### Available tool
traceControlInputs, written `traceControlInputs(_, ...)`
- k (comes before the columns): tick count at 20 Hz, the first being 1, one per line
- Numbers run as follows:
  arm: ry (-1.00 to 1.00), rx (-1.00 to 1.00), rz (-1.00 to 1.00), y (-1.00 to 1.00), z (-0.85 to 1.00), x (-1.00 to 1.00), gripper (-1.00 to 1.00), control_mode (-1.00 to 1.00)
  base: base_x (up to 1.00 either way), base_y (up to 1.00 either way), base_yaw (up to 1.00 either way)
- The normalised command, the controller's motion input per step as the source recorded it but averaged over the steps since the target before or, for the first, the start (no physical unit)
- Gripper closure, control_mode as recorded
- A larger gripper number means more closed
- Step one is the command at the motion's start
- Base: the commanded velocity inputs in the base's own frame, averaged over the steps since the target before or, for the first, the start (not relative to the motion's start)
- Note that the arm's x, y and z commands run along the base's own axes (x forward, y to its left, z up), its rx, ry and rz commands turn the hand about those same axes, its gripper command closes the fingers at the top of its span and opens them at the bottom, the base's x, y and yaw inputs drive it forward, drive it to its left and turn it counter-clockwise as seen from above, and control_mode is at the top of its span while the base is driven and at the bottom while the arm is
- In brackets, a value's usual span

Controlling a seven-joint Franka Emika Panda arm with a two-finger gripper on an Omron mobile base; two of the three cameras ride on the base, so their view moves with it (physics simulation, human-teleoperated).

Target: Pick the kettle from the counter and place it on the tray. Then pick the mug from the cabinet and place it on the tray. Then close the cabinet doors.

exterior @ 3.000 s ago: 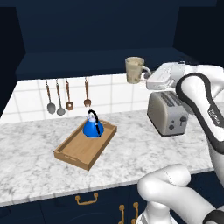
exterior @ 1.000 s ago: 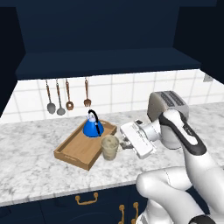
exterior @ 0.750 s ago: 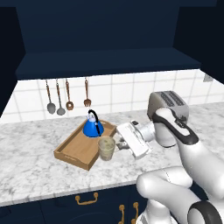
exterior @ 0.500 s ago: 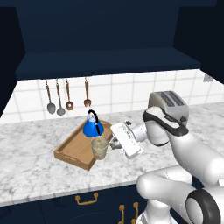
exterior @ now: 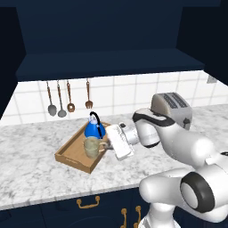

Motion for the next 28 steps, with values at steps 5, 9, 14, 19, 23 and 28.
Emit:
traceControlInputs(5, 0.00, 0.00, -0.13, 0.20, -0.24, 0.35, 1.00, -1.00, 0.00, 0.00, 0.00)
traceControlInputs(9, 0.00, -0.01, -0.11, 0.33, -0.27, 0.41, 1.00, -1.00, 0.00, 0.00, 0.00)
traceControlInputs(14, 0.00, -0.01, -0.06, 0.28, -0.34, 0.41, 1.00, -1.00, 0.00, 0.00, 0.00)
traceControlInputs(19, 0.00, 0.00, -0.01, 0.03, -0.37, 0.36, 1.00, -1.00, 0.00, 0.00, 0.00)
traceControlInputs(23, 0.00, 0.00, -0.01, 0.01, -0.28, 0.31, 1.00, -1.00, 0.00, 0.00, 0.00)
traceControlInputs(28, -0.01, 0.00, -0.03, 0.00, -0.19, 0.29, 1.00, -1.00, 0.00, 0.00, 0.00)
